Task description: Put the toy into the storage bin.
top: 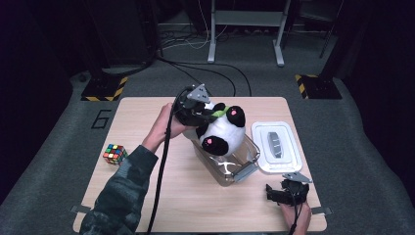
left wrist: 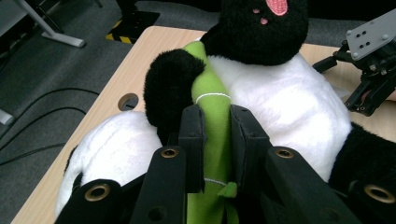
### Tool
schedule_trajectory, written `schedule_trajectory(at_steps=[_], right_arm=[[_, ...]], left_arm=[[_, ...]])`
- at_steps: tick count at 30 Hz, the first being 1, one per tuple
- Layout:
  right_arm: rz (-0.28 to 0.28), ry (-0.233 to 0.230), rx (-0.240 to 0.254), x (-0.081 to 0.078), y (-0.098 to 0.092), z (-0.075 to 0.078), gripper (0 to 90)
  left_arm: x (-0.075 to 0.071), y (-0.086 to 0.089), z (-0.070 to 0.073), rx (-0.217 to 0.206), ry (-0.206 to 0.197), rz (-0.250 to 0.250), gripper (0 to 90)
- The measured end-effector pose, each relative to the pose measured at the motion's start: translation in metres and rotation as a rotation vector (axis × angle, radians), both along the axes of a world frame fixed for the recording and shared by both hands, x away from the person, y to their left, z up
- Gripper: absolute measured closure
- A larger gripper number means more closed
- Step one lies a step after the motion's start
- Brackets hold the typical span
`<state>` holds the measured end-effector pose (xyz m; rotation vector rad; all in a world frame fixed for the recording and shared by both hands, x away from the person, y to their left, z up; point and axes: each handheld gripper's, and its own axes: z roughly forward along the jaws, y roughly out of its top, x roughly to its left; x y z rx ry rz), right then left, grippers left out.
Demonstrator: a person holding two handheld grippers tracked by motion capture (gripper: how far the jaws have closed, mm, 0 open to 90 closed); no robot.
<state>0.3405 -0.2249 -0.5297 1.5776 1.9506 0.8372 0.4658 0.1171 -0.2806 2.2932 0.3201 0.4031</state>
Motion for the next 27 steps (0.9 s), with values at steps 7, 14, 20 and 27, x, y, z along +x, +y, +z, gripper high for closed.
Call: schedule_trajectory(at_steps=[7, 14, 20, 27], right_arm=[[0.000, 0.000, 0.000, 0.000, 0.000, 0.000, 1.9], [-0.001, 0.001, 0.001, 0.000, 0.000, 0.000, 1.9], [-0.002, 0.001, 0.001, 0.000, 0.000, 0.000, 1.9], [-0.006, -0.001, 0.001, 0.000, 0.000, 0.000, 1.9]], left_arm=[[0.001, -0.012, -0.008, 0.026, 0.004, -0.046, 76.1], [-0.001, -0.021, -0.017, 0.052, 0.009, -0.087, 76.1], [-0.004, -0.027, -0.024, 0.062, 0.017, -0.105, 76.0], [-0.005, -0.030, -0.030, 0.063, 0.033, -0.115, 76.0]])
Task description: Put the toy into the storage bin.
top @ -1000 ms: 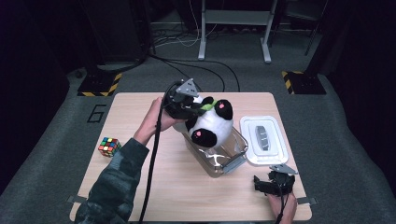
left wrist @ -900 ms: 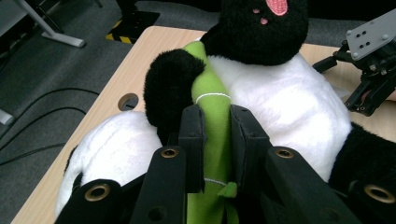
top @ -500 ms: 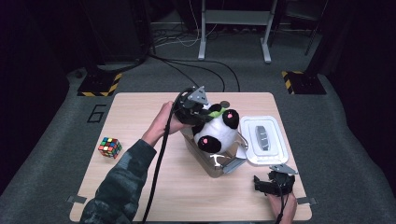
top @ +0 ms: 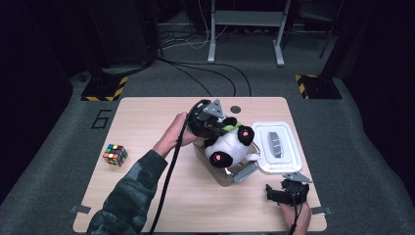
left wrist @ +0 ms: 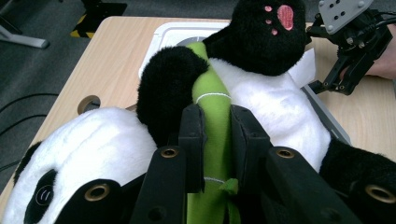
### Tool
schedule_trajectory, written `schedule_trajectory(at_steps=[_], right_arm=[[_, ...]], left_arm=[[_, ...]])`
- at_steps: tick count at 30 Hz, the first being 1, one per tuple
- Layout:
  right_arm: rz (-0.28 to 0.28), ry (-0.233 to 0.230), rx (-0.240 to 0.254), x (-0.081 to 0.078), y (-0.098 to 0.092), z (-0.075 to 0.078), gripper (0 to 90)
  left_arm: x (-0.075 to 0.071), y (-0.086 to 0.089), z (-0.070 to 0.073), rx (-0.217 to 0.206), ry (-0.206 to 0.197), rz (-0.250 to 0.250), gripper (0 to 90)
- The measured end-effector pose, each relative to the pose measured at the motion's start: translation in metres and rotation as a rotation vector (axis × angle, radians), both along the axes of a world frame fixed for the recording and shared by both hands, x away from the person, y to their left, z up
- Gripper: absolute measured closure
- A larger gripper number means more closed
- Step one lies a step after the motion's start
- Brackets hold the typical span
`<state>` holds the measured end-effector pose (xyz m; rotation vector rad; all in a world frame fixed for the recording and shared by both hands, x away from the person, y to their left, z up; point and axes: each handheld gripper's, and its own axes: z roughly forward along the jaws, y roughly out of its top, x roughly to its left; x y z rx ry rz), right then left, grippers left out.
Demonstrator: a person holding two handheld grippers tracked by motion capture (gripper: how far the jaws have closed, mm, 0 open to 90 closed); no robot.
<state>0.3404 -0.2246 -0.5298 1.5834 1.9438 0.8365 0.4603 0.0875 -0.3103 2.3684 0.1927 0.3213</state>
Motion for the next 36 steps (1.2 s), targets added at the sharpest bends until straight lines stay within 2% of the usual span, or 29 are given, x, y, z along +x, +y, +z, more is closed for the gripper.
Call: schedule_trajectory(at_steps=[13, 16, 23, 27, 33, 36], right_arm=[[0.000, -0.001, 0.000, 0.000, 0.000, 0.000, 1.9], [0.000, -0.001, 0.001, 0.000, 0.000, 0.000, 1.9], [0.000, -0.001, 0.001, 0.000, 0.000, 0.000, 1.9], [0.000, 0.001, 0.003, 0.000, 0.000, 0.000, 1.9], [-0.001, -0.001, 0.002, 0.000, 0.000, 0.000, 1.9], [-0.001, -0.001, 0.002, 0.000, 0.000, 0.000, 2.0]], left_arm=[[-0.002, -0.007, -0.005, 0.001, 0.014, -0.017, 75.7], [-0.001, -0.007, -0.007, -0.019, 0.031, -0.006, 75.6], [0.002, -0.007, -0.011, -0.024, 0.042, -0.002, 75.3], [0.004, -0.010, -0.015, -0.035, 0.047, 0.010, 75.1], [0.005, -0.017, -0.026, -0.026, 0.069, 0.006, 74.3], [0.006, -0.019, -0.027, -0.038, 0.060, 0.013, 72.6]])
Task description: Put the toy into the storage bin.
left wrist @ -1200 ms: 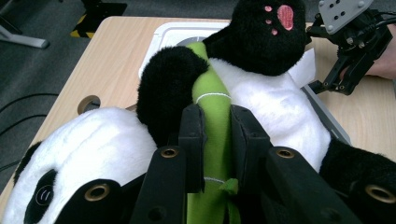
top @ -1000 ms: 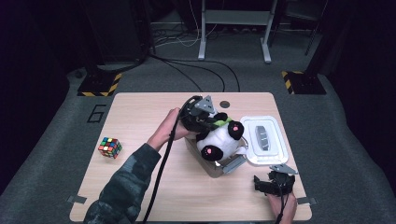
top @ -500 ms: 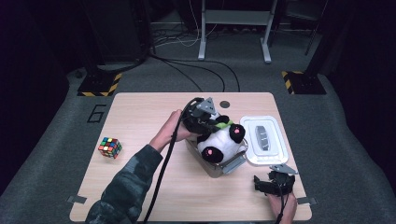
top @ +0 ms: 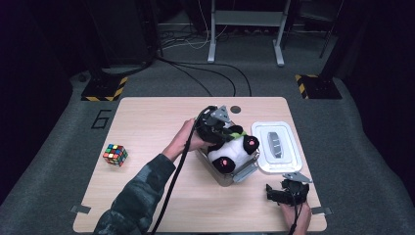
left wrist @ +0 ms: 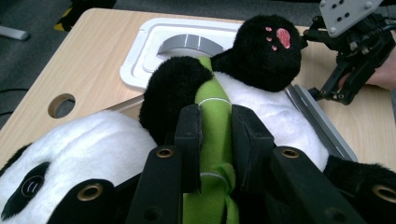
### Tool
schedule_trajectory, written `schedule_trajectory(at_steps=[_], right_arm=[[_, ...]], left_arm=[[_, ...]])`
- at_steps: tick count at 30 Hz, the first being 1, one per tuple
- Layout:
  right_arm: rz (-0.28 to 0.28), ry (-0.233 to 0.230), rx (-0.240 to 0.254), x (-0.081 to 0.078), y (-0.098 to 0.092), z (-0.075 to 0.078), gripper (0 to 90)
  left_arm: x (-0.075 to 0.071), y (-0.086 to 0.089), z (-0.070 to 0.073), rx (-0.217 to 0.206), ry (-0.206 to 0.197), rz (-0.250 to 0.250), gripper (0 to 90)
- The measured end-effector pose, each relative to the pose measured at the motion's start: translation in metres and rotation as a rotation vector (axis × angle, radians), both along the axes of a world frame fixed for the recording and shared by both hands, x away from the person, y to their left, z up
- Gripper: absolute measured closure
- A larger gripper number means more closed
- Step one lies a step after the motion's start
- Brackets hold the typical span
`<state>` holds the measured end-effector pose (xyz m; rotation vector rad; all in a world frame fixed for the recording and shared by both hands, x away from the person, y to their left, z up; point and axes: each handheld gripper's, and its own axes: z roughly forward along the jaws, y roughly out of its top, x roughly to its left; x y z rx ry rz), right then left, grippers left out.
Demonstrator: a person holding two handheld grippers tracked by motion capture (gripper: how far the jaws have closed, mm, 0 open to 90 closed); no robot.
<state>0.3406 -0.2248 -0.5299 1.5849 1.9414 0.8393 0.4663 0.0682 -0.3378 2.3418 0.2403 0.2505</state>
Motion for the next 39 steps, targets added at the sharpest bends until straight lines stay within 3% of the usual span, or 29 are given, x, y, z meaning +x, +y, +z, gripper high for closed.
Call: schedule_trajectory(at_steps=[5, 8, 15, 19, 22, 24, 29, 39], right_arm=[[-0.001, 0.000, 0.000, 0.000, 0.000, 0.000, 2.0], [-0.002, 0.000, 0.001, 0.000, 0.000, 0.000, 2.0], [-0.003, 0.000, 0.000, 0.000, 0.000, 0.000, 2.0], [-0.004, 0.000, 0.000, 0.000, 0.000, 0.000, 2.0], [-0.004, 0.000, 0.000, 0.000, 0.000, 0.000, 2.0], [-0.003, -0.001, -0.001, 0.000, 0.000, 0.000, 2.0], [-0.003, -0.001, -0.002, 0.000, 0.000, 0.000, 2.0], [-0.003, -0.001, -0.002, 0.000, 0.000, 0.000, 2.0]], left_arm=[[0.001, 0.000, 0.002, 0.008, -0.008, 0.040, 53.7], [0.002, 0.009, 0.006, -0.025, -0.018, 0.081, 41.6], [0.000, 0.037, 0.017, -0.071, -0.024, 0.169, 28.4], [0.005, 0.046, 0.006, -0.039, 0.013, 0.211, 25.5], [0.008, 0.049, -0.003, -0.058, 0.033, 0.225, 24.3], [0.009, 0.048, -0.008, -0.039, 0.052, 0.233, 23.9], [0.013, 0.047, -0.023, -0.022, 0.073, 0.257, 24.3], [0.017, 0.045, -0.036, 0.036, 0.103, 0.280, 24.6]])
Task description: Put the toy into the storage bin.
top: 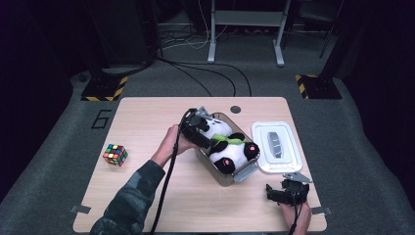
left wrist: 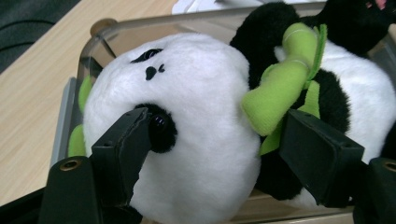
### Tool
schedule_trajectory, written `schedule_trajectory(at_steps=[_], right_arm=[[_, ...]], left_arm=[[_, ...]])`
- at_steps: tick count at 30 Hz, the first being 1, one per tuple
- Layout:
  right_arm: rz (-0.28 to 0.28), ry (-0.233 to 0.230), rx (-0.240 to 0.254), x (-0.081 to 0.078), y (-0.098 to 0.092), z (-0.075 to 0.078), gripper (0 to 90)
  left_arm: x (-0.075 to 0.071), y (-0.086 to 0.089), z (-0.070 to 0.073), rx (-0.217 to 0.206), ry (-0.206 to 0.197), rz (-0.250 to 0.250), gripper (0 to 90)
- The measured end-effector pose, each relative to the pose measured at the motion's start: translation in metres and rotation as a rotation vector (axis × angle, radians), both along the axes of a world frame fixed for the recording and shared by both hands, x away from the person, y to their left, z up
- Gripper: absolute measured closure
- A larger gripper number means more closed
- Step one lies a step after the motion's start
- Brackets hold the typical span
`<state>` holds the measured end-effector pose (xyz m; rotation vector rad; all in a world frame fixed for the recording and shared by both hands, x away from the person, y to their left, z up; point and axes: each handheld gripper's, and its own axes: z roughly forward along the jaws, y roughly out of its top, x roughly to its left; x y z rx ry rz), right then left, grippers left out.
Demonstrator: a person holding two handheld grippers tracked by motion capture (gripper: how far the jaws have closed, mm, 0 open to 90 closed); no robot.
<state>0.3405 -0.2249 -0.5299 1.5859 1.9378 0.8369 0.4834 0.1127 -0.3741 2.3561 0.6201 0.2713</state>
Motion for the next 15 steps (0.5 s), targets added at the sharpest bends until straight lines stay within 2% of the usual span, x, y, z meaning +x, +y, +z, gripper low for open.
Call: schedule_trajectory(at_steps=[4, 7, 9, 11, 13, 15], right_arm=[[0.000, 0.000, 0.000, 0.000, 0.000, 0.000, 2.0], [0.000, 0.000, 0.000, 0.000, 0.000, 0.000, 2.0], [0.000, 0.000, 0.001, 0.000, 0.000, 0.000, 2.0], [0.000, 0.000, 0.000, 0.000, 0.000, 0.000, 2.0], [0.000, 0.000, 0.000, 0.000, 0.000, 0.000, 2.0], [0.000, 0.000, 0.000, 0.000, 0.000, 0.000, 2.0]], left_arm=[[-0.001, 0.003, 0.003, -0.033, -0.005, 0.015, 21.4], [-0.008, 0.003, 0.013, -0.080, -0.027, 0.003, 18.2], [-0.011, -0.002, 0.018, -0.104, -0.025, -0.008, 16.5], [-0.011, -0.009, 0.017, -0.091, -0.020, -0.005, 15.7], [-0.007, -0.015, 0.012, -0.052, -0.009, -0.001, 15.5], [-0.003, -0.018, 0.006, -0.033, 0.012, -0.007, 15.2]])
